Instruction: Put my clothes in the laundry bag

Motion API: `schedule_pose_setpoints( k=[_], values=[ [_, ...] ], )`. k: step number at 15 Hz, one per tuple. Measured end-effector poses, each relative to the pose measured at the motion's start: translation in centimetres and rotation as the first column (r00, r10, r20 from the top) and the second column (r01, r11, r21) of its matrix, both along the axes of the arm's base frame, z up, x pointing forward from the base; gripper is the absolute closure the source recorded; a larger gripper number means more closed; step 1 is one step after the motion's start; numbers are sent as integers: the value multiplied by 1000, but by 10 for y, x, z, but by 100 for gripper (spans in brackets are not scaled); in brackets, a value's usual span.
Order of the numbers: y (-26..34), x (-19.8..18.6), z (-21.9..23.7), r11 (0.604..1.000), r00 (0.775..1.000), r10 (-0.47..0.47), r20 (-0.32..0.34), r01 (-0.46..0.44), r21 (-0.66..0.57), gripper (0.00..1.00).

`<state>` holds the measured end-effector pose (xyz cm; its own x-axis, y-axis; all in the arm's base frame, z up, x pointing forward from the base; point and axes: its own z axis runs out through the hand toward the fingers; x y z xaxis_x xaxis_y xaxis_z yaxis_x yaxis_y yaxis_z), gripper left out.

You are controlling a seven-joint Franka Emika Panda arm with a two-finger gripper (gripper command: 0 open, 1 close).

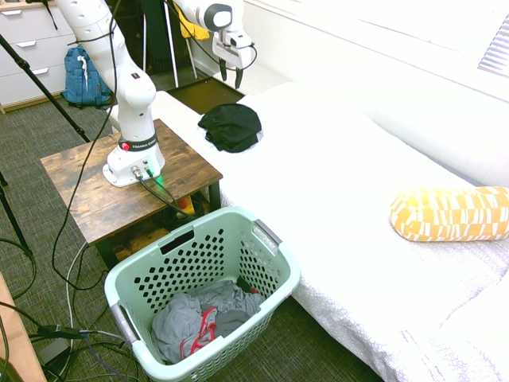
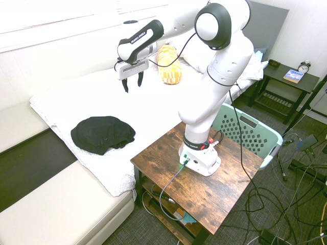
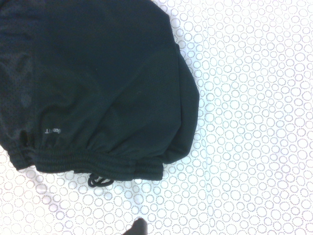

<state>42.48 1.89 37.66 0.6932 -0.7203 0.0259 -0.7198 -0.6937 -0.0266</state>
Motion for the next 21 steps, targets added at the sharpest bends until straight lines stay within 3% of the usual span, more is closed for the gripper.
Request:
schedule_pose_setpoints(
  k=[4, 6, 8, 11, 15, 21],
  values=[
    [4, 15, 3, 1000, 1000, -9, 13, 9, 2, 0],
    [19, 50, -2, 1000, 1000, 15, 22, -15, 1, 0],
    [47, 87, -30, 998, 998, 59, -13, -59, -11, 0],
    [97, 137, -81, 991, 990, 132, -49, -133, -21, 0],
    [139, 193, -167, 986, 981, 166, -105, -166, 7, 0],
    [193, 218, -331, 985, 961, 171, -218, -162, 59, 0]
  ],
)
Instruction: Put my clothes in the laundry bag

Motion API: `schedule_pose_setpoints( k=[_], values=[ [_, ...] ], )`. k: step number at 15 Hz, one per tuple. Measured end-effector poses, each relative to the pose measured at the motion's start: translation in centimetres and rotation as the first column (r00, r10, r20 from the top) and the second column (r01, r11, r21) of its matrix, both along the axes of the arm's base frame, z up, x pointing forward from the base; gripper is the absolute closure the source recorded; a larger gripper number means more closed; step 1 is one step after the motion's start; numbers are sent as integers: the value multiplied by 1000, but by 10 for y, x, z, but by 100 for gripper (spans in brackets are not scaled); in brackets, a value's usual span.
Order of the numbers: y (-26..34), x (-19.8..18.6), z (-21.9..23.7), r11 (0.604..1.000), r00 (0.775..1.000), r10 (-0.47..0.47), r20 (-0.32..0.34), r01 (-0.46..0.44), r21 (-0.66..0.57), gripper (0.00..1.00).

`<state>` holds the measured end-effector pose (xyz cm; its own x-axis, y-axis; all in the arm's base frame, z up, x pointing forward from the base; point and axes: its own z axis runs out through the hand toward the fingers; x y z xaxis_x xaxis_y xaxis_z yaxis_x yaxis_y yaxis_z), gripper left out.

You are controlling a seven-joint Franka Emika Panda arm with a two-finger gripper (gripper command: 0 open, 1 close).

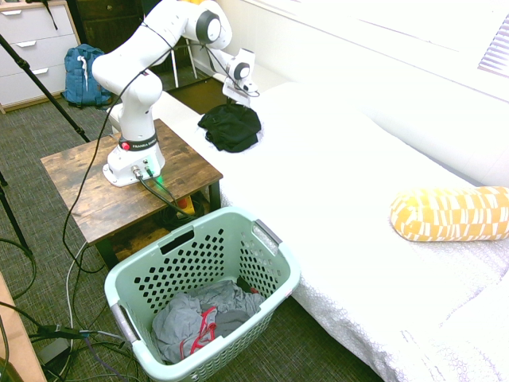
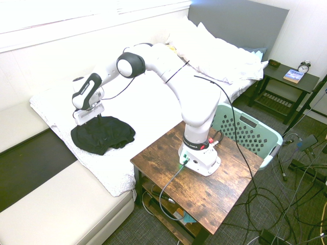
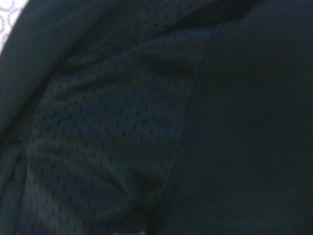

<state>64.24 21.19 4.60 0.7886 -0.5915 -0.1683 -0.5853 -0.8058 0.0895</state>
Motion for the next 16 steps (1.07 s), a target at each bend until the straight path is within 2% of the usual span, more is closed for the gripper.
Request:
schedule_pose_setpoints(
  k=[1, 2, 7, 16],
  values=[
    [4, 2, -18, 1000, 1000, 1, -18, -1, -3, 0],
    [8, 9, -24, 1000, 999, 5, -34, -6, -10, 100],
    [18, 25, -27, 998, 996, 31, -86, -35, -50, 100],
    [19, 1, -23, 997, 997, 47, -68, -51, -57, 100]
  ],
)
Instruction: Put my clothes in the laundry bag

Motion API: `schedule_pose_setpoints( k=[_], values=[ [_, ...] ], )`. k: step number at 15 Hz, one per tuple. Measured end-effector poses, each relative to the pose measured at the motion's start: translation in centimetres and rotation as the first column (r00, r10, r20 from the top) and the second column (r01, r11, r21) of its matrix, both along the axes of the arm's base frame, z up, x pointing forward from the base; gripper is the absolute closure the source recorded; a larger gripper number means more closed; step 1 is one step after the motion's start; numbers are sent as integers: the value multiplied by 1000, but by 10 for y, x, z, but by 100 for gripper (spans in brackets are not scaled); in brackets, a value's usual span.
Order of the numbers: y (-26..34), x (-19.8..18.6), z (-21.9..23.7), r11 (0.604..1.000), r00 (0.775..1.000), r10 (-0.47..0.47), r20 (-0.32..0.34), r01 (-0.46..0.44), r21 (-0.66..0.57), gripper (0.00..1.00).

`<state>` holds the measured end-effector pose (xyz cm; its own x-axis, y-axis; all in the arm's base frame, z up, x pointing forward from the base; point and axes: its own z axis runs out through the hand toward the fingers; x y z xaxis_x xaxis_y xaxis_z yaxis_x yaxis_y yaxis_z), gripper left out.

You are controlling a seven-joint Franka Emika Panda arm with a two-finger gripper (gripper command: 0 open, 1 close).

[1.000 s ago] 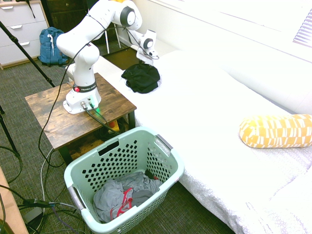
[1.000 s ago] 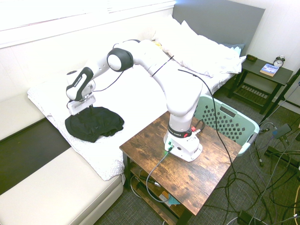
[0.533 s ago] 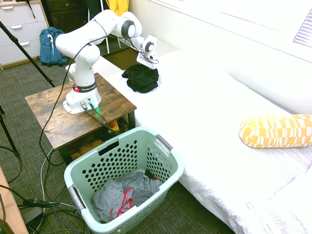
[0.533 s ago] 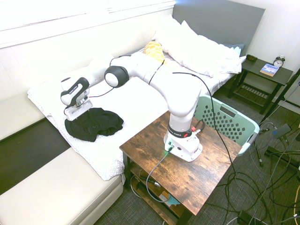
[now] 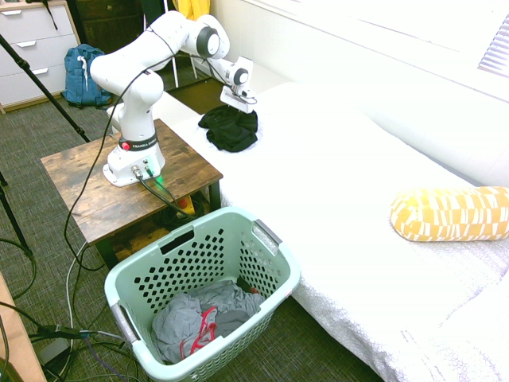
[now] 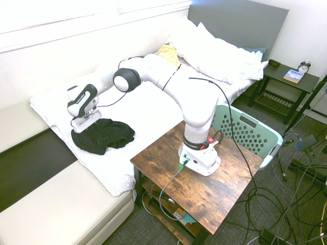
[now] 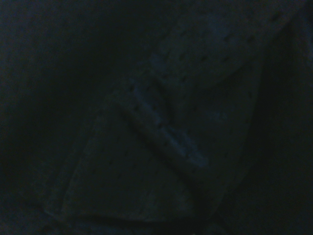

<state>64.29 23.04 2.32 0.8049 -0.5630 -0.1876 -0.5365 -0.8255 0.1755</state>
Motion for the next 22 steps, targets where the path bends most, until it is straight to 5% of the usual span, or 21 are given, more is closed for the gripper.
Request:
schedule_pose_setpoints(
  k=[14, 17, 22],
  values=[
    [-28, -24, 49, 1000, 999, -27, 39, 28, -15, 100],
    [-40, -12, 108, 1000, 1000, 27, -12, -27, 13, 100],
    [-94, -9, 293, 979, 968, 203, -147, -201, 30, 100]
  ],
)
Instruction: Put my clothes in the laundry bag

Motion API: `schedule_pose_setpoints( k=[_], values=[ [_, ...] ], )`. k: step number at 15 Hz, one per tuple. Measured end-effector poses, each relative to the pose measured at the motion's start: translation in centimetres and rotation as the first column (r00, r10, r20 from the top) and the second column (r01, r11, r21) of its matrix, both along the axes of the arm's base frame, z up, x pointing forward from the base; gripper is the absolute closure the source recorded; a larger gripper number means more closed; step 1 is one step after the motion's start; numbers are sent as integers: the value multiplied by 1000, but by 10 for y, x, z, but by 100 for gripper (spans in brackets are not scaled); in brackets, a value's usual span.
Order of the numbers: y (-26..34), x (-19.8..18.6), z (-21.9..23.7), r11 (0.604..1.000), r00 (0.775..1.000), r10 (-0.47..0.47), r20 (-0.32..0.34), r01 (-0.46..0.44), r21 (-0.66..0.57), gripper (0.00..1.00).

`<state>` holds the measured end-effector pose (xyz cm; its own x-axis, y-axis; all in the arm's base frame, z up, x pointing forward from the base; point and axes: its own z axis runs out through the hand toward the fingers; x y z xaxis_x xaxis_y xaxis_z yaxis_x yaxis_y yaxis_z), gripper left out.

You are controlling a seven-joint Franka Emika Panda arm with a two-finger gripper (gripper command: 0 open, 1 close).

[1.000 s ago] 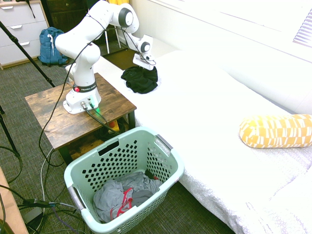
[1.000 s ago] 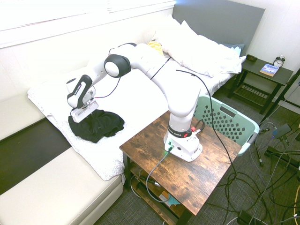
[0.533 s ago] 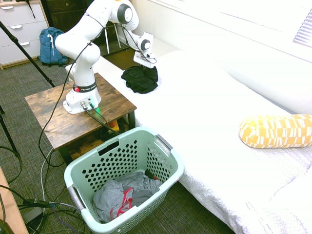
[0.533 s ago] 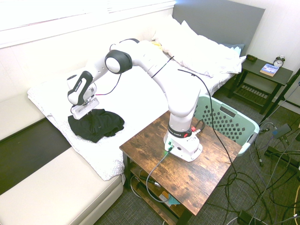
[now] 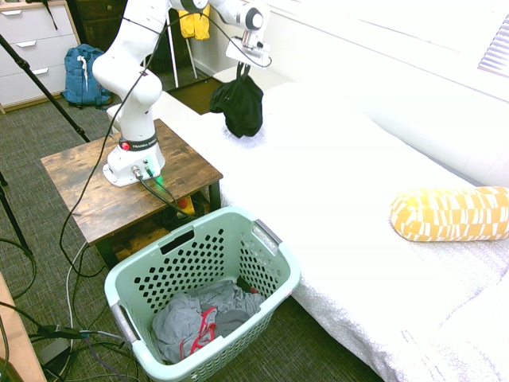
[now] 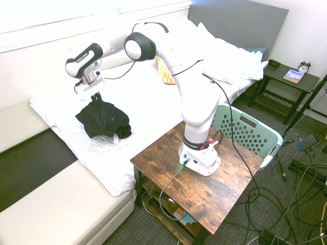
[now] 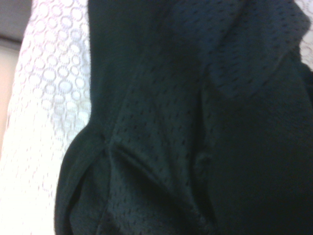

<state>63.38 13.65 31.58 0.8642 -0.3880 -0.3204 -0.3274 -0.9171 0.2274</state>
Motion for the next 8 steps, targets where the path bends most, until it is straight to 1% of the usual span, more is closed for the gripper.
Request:
schedule_pose_setpoints(
  k=[2, 4, 6, 8],
  values=[
    [-35, -13, 61, 994, 995, 95, -33, -97, -49, 100],
    [-87, -36, 114, 983, 985, 146, -91, -155, -102, 100],
    [-148, -73, 170, 976, 976, 146, -164, -169, -139, 100],
    [-212, -124, 213, 974, 965, 96, -245, -142, -179, 100]
  ],
)
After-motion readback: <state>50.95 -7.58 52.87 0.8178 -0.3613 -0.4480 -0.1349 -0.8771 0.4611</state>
